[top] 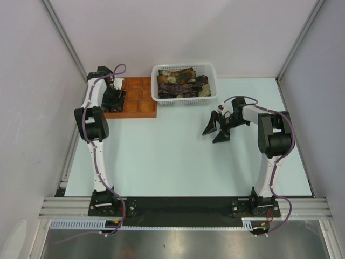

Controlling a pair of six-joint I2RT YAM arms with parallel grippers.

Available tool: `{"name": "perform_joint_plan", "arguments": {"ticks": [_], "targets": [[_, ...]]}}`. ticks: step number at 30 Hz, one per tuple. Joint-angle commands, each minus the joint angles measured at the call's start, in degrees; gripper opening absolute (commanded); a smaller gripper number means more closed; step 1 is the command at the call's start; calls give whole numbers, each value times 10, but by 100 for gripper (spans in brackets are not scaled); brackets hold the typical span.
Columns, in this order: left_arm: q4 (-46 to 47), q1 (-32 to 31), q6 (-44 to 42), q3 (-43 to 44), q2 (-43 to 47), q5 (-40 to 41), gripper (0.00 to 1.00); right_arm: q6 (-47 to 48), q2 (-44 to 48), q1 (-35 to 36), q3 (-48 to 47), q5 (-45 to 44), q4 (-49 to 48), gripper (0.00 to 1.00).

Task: Roll the ties
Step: Place the tie in the storage box.

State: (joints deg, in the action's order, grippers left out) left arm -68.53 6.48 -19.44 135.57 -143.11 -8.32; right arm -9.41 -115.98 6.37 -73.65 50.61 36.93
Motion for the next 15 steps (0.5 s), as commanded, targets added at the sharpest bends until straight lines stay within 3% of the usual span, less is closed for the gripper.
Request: {"name": "perform_joint_plan", "arguments": {"ticks": [1, 8, 9, 10, 15], "targets": [[9, -9, -6, 23, 39, 7, 79, 16, -18, 10, 0, -47, 2, 100], [23, -16, -4, 17, 83, 25, 86, 26, -27, 14, -17, -44, 14, 100], [27, -16, -4, 15, 92, 29, 95, 27, -28, 14, -18, -44, 15, 100], [36, -16, -4, 9, 98, 31, 96, 28, -28, 14, -19, -44, 17, 100], [58, -16, -9, 1, 128, 47, 100, 37, -26, 12, -28, -44, 20, 100]]}}
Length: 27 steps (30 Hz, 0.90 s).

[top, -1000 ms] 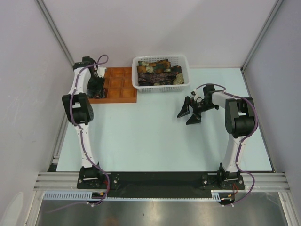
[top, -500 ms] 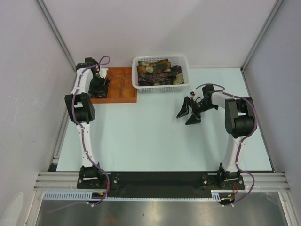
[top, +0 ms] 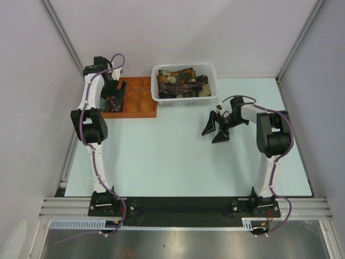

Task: Roll the ties
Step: Place the tie in the storage box, then reset both arms

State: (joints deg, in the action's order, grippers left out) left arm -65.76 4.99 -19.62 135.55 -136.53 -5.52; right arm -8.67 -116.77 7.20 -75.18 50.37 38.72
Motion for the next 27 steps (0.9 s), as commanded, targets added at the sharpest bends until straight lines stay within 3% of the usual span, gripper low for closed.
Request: {"name": "perform_joint_plan", "arguments": {"ticks": [1, 6, 14, 27], "targets": [[38, -2, -8, -2, 77, 14, 99, 31, -17, 4, -15, -42, 2, 100], [91, -2, -3, -83, 137, -35, 98, 44, -11, -3, -31, -47, 9, 100], [104, 16, 67, -110, 104, -115, 95, 56, 3, -12, -23, -58, 14, 100], [155, 20, 109, -135, 58, -105, 96, 66, 1, -40, -23, -63, 25, 100]]}}
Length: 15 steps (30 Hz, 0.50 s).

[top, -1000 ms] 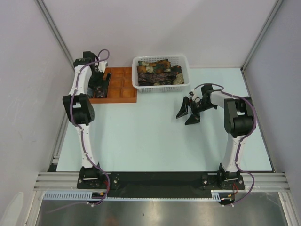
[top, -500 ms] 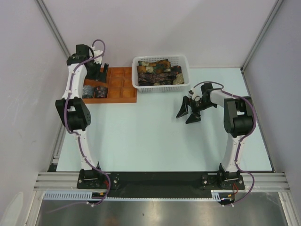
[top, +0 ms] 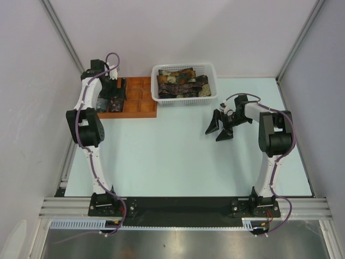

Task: Roll the ties
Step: Reset both arms

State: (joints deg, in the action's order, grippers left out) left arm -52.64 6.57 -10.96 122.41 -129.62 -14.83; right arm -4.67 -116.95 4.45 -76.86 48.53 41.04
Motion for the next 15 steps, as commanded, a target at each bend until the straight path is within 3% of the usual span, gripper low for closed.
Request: {"name": "perform_joint_plan", "arguments": {"ticks": [1, 15], "targets": [[25, 5, 24, -5, -16, -11, 96, 26, 2, -15, -7, -45, 3, 100], [89, 4, 41, -67, -38, -6, 99, 45, -4, -31, -8, -45, 21, 100]]}}
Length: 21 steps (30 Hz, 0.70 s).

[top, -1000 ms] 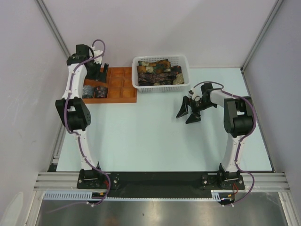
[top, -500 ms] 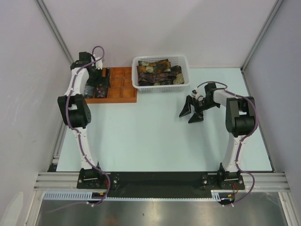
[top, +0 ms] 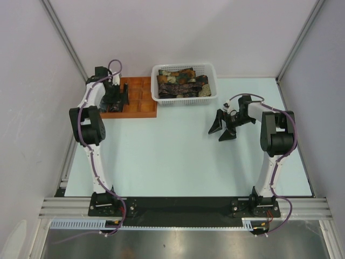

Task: Roll the ties
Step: Reset both arms

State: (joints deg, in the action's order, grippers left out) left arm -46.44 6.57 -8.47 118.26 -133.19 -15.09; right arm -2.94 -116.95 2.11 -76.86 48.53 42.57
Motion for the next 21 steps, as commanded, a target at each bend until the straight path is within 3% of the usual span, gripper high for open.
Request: {"name": "perform_joint_plan", "arguments": {"ticks": [1, 5, 9, 16, 21], "targets": [[29, 5, 18, -31, -1, -5, 99, 28, -4, -11, -9, -44, 8, 100], [33, 7, 27, -55, 12, -9, 99, 46, -2, -16, -15, -40, 17, 100], [49, 6, 14, -64, 84, -47, 100, 60, 21, -17, -29, -28, 20, 100], [28, 5, 7, 7, 222, -72, 100, 88, 80, -67, -82, -32, 20, 100], [9, -8, -12, -50, 301, -60, 100, 94, 106, -110, -137, -35, 25, 100]]}}
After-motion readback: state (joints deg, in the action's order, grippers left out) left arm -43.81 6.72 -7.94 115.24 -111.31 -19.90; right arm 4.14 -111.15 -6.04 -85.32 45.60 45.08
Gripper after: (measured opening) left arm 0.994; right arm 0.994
